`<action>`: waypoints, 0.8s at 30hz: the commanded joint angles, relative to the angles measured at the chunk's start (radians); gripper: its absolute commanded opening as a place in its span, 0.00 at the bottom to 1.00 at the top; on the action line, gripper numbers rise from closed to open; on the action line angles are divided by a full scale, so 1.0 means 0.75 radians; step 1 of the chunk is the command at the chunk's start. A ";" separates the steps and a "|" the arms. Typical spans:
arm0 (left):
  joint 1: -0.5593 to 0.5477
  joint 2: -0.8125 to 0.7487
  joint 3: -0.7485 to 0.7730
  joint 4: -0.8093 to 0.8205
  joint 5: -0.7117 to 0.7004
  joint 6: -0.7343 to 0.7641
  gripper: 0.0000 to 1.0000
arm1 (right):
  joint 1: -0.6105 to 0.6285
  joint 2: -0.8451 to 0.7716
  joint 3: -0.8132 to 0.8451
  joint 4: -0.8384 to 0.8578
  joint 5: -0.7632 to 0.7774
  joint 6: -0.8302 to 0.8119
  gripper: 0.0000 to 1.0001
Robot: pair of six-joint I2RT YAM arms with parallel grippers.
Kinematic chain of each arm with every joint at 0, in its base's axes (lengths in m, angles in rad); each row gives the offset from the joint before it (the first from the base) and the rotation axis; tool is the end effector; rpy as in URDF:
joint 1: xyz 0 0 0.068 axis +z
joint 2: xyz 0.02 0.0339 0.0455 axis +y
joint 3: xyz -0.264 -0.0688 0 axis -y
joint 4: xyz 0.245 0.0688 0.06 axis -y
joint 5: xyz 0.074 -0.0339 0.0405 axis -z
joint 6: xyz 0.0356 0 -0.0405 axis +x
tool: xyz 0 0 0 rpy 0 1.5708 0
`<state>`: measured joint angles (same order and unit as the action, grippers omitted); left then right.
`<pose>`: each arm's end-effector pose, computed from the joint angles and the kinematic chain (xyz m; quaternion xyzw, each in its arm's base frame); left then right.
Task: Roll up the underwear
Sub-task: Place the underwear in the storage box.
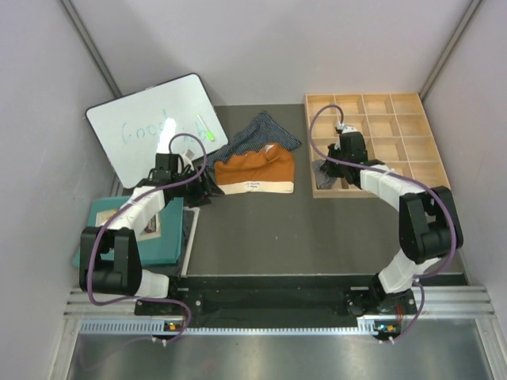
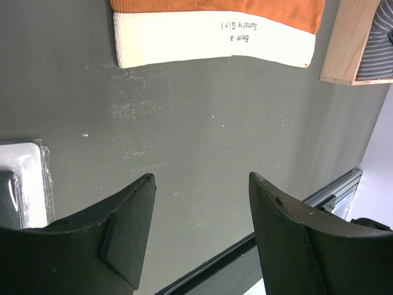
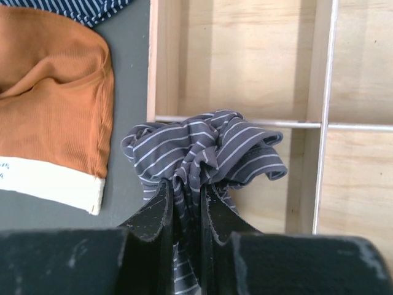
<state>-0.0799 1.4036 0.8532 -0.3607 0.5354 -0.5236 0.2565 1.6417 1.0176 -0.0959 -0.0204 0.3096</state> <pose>0.2780 -0.0405 0.2141 -0.1172 0.9089 -0.3318 0.2239 0.3432 0.0908 0.2101 0.0200 0.9106 0.1242 0.3936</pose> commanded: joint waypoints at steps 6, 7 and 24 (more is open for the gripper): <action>0.029 -0.006 0.043 -0.020 0.037 0.054 0.66 | -0.009 0.110 0.042 0.020 0.084 0.033 0.00; 0.031 -0.008 0.043 -0.022 0.037 0.054 0.66 | -0.009 0.110 0.038 0.013 0.093 0.037 0.00; 0.045 -0.010 0.034 -0.024 0.014 0.070 0.66 | -0.009 0.214 0.052 -0.048 0.097 0.076 0.05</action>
<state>-0.0555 1.4036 0.8532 -0.3767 0.5419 -0.4938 0.2512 1.7588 1.0420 -0.0933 0.0402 0.3626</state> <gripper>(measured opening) 0.665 0.100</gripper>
